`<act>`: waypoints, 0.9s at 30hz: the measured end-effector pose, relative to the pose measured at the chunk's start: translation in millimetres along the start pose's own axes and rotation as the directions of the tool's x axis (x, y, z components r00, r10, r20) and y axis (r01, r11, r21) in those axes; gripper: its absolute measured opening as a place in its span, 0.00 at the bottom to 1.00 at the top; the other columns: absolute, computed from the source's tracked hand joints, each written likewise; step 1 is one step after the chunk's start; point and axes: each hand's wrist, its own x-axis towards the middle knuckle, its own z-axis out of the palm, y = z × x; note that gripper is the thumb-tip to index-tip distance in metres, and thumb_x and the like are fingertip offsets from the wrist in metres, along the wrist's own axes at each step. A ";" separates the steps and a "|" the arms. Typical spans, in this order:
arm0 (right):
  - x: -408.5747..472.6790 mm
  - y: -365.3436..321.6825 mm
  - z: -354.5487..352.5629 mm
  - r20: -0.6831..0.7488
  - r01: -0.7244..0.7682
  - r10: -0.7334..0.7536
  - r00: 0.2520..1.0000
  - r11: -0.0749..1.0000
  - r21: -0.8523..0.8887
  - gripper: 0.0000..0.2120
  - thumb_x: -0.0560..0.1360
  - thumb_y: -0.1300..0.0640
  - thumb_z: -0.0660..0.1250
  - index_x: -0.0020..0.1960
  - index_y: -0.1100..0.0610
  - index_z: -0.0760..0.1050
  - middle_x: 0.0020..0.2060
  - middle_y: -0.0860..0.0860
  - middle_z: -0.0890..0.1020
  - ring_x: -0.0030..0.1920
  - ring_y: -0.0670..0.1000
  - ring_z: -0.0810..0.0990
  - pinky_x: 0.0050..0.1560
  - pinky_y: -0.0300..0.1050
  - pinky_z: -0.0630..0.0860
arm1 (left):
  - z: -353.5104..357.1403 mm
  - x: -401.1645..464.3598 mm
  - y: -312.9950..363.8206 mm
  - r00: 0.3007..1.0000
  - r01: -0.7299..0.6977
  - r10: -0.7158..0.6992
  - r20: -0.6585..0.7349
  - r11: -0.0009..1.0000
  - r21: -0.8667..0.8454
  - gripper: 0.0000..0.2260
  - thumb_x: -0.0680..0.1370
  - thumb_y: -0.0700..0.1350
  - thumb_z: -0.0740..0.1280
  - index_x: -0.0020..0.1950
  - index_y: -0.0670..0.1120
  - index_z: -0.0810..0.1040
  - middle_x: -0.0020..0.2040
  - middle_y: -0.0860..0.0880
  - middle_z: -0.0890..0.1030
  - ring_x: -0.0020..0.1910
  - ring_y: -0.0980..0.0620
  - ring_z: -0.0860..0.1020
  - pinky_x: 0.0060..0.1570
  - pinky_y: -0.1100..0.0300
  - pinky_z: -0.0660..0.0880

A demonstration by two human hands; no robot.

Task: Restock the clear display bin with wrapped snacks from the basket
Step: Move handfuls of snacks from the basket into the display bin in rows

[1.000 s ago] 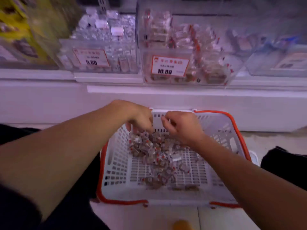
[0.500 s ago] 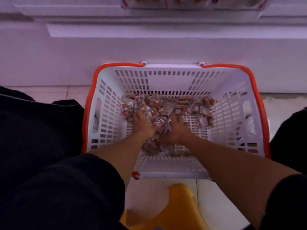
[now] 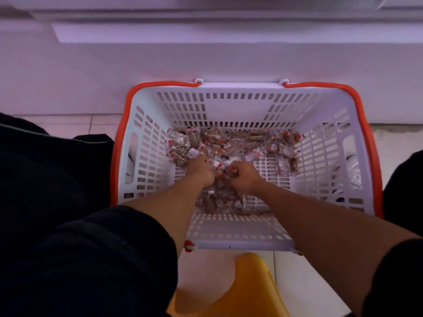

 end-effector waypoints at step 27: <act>-145.4 -216.4 -229.6 0.261 0.460 -0.384 0.886 0.799 -0.388 0.03 0.76 0.61 0.71 0.49 0.59 0.80 0.43 0.54 0.81 0.41 0.53 0.81 0.47 0.50 0.80 | -233.8 -170.3 159.9 0.832 -0.449 0.295 0.469 0.856 0.257 0.06 0.80 0.47 0.64 0.46 0.46 0.76 0.37 0.44 0.84 0.39 0.46 0.84 0.35 0.59 0.80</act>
